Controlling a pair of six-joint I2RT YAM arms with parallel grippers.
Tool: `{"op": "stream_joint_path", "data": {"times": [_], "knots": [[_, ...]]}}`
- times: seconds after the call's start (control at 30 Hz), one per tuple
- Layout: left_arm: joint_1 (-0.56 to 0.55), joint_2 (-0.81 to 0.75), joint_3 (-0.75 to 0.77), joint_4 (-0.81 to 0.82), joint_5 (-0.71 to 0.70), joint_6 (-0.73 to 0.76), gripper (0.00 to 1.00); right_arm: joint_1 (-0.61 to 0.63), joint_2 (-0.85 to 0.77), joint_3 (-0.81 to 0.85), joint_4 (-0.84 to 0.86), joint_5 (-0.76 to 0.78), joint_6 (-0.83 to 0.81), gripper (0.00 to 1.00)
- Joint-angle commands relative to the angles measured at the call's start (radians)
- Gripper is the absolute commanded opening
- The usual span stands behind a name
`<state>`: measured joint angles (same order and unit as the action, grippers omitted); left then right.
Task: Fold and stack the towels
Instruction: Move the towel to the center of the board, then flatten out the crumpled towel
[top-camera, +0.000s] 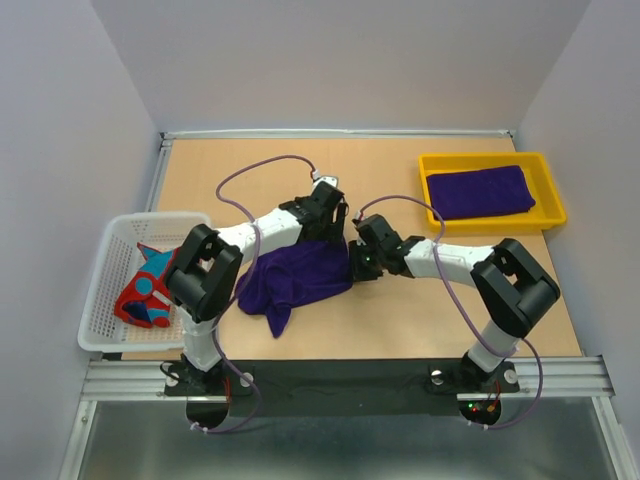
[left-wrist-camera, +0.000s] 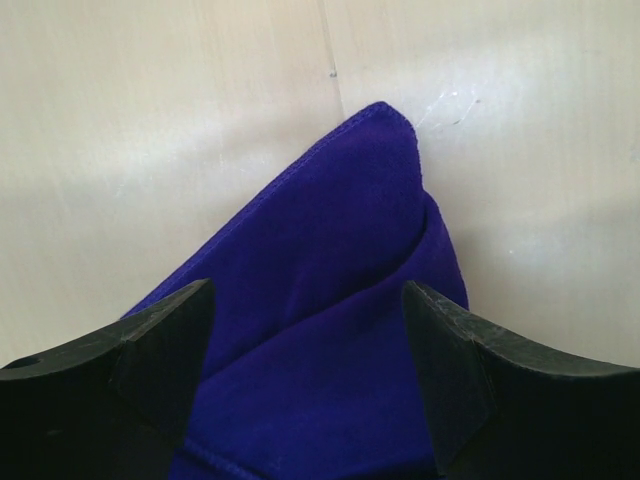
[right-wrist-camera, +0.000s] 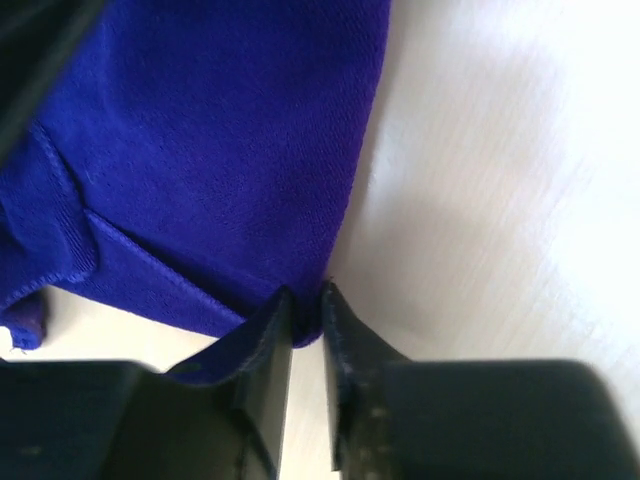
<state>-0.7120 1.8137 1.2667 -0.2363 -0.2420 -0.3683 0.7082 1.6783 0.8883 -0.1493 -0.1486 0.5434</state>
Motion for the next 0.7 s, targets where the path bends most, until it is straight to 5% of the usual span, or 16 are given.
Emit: {"op": "stream_joint_path", "data": {"times": [0.0, 0.2, 0.33, 0.67], "knots": [[-0.003, 0.059, 0.059, 0.032, 0.015, 0.012, 0.86, 0.008, -0.028, -0.026, 0.019, 0.021, -0.005, 0.2], [-0.003, 0.121, 0.049, 0.043, -0.028, -0.015, 0.8, 0.007, -0.034, -0.04, 0.017, 0.029, -0.016, 0.0], [0.0, 0.133, 0.013, 0.067, -0.094, -0.047, 0.73, 0.008, -0.055, -0.052, 0.014, 0.066, -0.029, 0.01], [0.054, -0.023, -0.242, 0.094, -0.083, -0.211, 0.73, -0.039, -0.106, -0.029, -0.105, 0.29, -0.12, 0.0]]}}
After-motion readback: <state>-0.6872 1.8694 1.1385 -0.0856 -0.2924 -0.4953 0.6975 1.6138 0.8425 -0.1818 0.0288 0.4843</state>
